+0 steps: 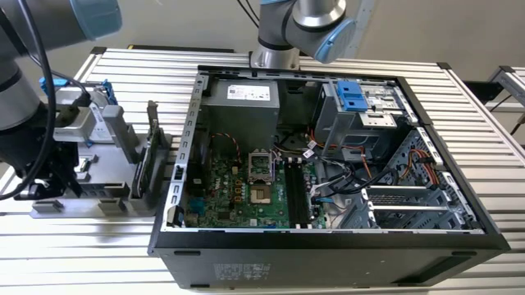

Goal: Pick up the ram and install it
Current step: 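Pick up the ram and move it above insertion slot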

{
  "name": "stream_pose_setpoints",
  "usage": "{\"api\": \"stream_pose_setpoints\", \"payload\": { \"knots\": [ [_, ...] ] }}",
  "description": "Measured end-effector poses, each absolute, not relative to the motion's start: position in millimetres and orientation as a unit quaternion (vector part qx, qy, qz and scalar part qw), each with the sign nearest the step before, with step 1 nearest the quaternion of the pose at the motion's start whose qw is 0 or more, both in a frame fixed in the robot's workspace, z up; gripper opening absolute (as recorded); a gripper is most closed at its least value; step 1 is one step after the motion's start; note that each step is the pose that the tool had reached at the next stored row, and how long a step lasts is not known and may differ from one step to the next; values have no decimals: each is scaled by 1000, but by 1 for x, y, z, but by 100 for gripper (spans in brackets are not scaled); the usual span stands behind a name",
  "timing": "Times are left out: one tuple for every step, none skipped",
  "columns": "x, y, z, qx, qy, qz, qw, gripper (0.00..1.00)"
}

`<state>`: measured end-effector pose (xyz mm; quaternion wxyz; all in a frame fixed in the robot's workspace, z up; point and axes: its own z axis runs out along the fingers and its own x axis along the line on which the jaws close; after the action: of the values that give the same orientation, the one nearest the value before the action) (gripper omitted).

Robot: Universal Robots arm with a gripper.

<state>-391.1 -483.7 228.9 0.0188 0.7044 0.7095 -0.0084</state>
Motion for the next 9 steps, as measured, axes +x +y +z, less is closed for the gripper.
{"api": "stream_pose_setpoints", "payload": {
  "knots": [
    [-391, -484, 230, 704, 710, -8, 19, 0],
    [-391, -484, 230, 704, 710, -8, 19, 0],
    [-391, -484, 231, 704, 710, -8, 19, 0],
    [-391, -484, 232, 704, 710, -8, 19, 0],
    [-391, -484, 232, 704, 710, -8, 19, 0],
    [-391, -484, 233, 704, 710, -8, 19, 0],
    [-391, -484, 234, 704, 710, -8, 19, 0],
    [-391, -484, 235, 704, 710, -8, 19, 0],
    [-391, -484, 236, 704, 710, -8, 19, 0]
  ]
}}
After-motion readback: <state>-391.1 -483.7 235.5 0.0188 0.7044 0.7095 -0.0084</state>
